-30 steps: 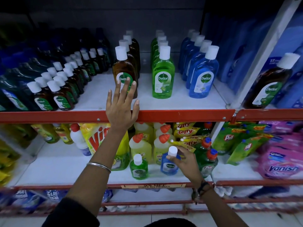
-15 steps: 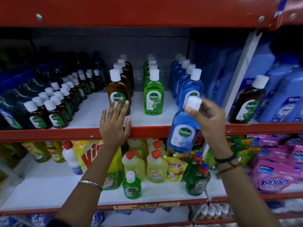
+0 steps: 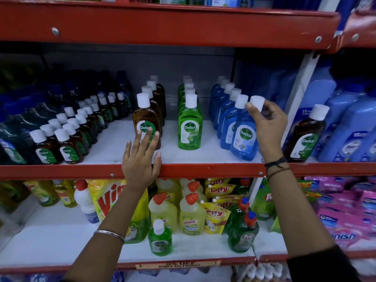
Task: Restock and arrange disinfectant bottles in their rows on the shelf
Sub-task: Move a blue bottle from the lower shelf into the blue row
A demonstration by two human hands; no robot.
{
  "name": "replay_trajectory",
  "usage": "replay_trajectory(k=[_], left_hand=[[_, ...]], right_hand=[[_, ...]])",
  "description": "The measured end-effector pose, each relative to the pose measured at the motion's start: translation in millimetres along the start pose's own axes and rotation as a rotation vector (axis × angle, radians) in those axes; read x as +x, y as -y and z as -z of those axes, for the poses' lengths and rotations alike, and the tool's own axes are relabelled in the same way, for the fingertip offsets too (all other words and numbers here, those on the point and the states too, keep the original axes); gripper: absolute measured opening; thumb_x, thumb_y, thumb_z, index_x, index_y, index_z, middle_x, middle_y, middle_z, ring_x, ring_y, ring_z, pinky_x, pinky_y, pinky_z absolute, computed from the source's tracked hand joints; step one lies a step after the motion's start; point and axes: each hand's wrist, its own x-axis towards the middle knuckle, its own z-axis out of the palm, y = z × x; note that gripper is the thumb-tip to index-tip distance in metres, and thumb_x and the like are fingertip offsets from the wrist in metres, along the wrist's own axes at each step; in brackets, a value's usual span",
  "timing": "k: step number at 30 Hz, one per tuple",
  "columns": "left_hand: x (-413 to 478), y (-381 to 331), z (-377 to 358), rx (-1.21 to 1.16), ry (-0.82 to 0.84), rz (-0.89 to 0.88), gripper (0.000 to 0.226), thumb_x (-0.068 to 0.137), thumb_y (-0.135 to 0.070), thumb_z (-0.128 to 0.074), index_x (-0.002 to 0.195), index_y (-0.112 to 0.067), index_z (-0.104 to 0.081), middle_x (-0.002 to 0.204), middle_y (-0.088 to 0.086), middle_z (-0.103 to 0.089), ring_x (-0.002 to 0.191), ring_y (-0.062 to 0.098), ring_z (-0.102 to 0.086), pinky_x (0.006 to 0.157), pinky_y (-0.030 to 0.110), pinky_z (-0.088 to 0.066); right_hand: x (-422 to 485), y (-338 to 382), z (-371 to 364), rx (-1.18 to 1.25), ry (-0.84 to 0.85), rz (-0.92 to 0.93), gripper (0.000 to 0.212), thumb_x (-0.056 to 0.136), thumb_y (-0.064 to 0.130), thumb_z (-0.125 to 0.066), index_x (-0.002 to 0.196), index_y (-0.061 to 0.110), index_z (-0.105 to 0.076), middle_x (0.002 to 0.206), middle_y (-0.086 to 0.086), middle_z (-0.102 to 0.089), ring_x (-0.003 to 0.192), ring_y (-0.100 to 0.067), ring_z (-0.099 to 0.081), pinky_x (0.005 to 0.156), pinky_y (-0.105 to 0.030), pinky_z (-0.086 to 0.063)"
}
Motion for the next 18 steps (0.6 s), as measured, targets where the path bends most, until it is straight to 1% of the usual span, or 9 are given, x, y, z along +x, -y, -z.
replay_trajectory(k=[3,5,8,10,12,14,16,18], left_hand=[[-1,0,0,0.004,0.010,0.001,0.050,0.100,-0.036,-0.034,0.148,-0.022,-0.039,0.151,0.006,-0.046,0.144,0.026,-0.036,0.111,0.050,-0.035],[-1,0,0,0.004,0.014,0.008,0.050,0.100,-0.035,-0.034,0.148,-0.022,-0.039,0.151,0.005,-0.046,0.143,0.027,-0.037,0.111,0.050,-0.035],[0,0,0,0.008,0.007,0.004,0.050,0.100,-0.035,-0.034,0.148,-0.022,-0.038,0.151,0.005,-0.045,0.143,0.027,-0.038,0.111,0.050,-0.035],[-1,-1,0,0.004,0.010,0.001,0.050,0.100,-0.035,-0.034,0.148,-0.022,-0.038,0.151,0.006,-0.045,0.143,0.027,-0.038,0.111,0.050,-0.035],[1,0,0,0.006,0.006,0.002,0.050,0.100,-0.035,-0.034,0.148,-0.022,-0.038,0.151,0.006,-0.046,0.143,0.027,-0.038,0.111,0.050,-0.035],[-1,-1,1,0.003,0.012,0.006,0.050,0.100,-0.035,-0.034,0.148,-0.022,-0.038,0.151,0.006,-0.045,0.143,0.027,-0.038,0.111,0.049,-0.035],[-2,2,3,-0.003,0.014,-0.022,0.050,0.101,-0.035,-0.035,0.149,-0.021,-0.037,0.152,0.006,-0.044,0.143,0.026,-0.038,0.111,0.050,-0.035],[6,1,4,-0.011,-0.004,-0.035,0.051,0.100,-0.034,-0.037,0.149,-0.020,-0.036,0.153,0.006,-0.043,0.143,0.026,-0.037,0.110,0.052,-0.036]], right_hand=[[-4,-11,-2,-0.047,0.020,-0.018,0.027,0.079,0.030,-0.074,0.099,0.013,-0.071,0.082,0.007,-0.066,0.068,0.005,-0.054,0.068,-0.020,-0.047],[-6,-13,-2,-0.065,0.024,-0.030,0.030,0.079,0.032,-0.074,0.101,0.012,-0.071,0.084,0.005,-0.066,0.067,0.007,-0.052,0.067,-0.016,-0.043],[-8,-14,-4,-0.111,0.042,-0.020,0.031,0.079,0.029,-0.074,0.104,0.010,-0.070,0.091,-0.001,-0.067,0.067,0.011,-0.053,0.065,-0.007,-0.041],[-7,-12,-3,-0.147,0.064,-0.022,0.033,0.080,0.030,-0.074,0.106,0.010,-0.069,0.095,-0.003,-0.069,0.070,0.014,-0.054,0.067,-0.006,-0.041],[-6,-11,0,-0.183,0.093,-0.035,0.038,0.080,0.034,-0.073,0.108,0.010,-0.069,0.101,-0.006,-0.071,0.077,0.010,-0.057,0.070,-0.007,-0.043],[-12,-12,4,-0.211,0.098,-0.040,0.044,0.080,0.036,-0.071,0.115,0.010,-0.066,0.110,-0.007,-0.070,0.092,-0.005,-0.062,0.079,-0.010,-0.046],[-26,-9,6,-0.218,0.065,-0.013,0.050,0.081,0.040,-0.070,0.122,0.012,-0.061,0.117,-0.002,-0.065,0.109,-0.014,-0.060,0.092,-0.017,-0.046],[-40,-4,7,-0.244,0.006,0.058,0.052,0.082,0.041,-0.069,0.125,0.014,-0.058,0.122,-0.002,-0.061,0.117,-0.019,-0.056,0.098,-0.025,-0.044]])
